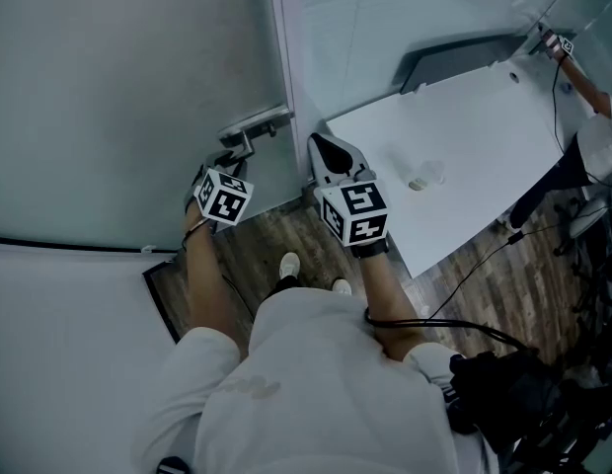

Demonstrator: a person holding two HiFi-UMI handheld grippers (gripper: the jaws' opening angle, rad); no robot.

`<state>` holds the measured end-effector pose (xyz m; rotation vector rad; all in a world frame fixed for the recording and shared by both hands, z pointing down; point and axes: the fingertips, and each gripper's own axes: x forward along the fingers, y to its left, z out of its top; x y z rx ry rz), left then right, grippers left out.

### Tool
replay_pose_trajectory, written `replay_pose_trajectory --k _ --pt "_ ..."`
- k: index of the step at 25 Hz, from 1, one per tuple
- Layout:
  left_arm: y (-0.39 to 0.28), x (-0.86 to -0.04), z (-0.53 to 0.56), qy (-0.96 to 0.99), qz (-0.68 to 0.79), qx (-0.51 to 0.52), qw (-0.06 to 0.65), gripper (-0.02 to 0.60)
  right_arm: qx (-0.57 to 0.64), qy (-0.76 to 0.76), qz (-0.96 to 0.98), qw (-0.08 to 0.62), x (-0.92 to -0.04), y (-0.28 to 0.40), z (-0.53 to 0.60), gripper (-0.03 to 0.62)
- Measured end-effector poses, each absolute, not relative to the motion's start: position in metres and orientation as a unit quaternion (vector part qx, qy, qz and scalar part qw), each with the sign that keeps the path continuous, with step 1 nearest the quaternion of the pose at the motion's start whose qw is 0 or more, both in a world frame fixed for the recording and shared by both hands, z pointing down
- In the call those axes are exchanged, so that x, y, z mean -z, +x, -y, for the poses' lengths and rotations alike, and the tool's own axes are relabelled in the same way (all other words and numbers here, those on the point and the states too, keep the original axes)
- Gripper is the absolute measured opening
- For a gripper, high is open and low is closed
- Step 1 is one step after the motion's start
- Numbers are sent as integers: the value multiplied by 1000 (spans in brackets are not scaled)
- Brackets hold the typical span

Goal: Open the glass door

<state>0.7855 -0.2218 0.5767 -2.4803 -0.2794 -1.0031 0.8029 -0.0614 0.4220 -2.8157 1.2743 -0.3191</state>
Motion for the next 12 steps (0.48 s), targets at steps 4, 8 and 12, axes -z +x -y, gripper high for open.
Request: replay_pose_trajectory --k 4,8,12 --pt "776 -577 217 -896 97 369 225 100 100 -903 -417 20 -421 796 56 -4" --pt "762 -576 207 -893 93 369 242 100 101 -901 -422 24 -419 784 44 -3" --pt "754 -577 200 -889 88 374 250 100 103 -898 -427 22 -422 775 34 -4"
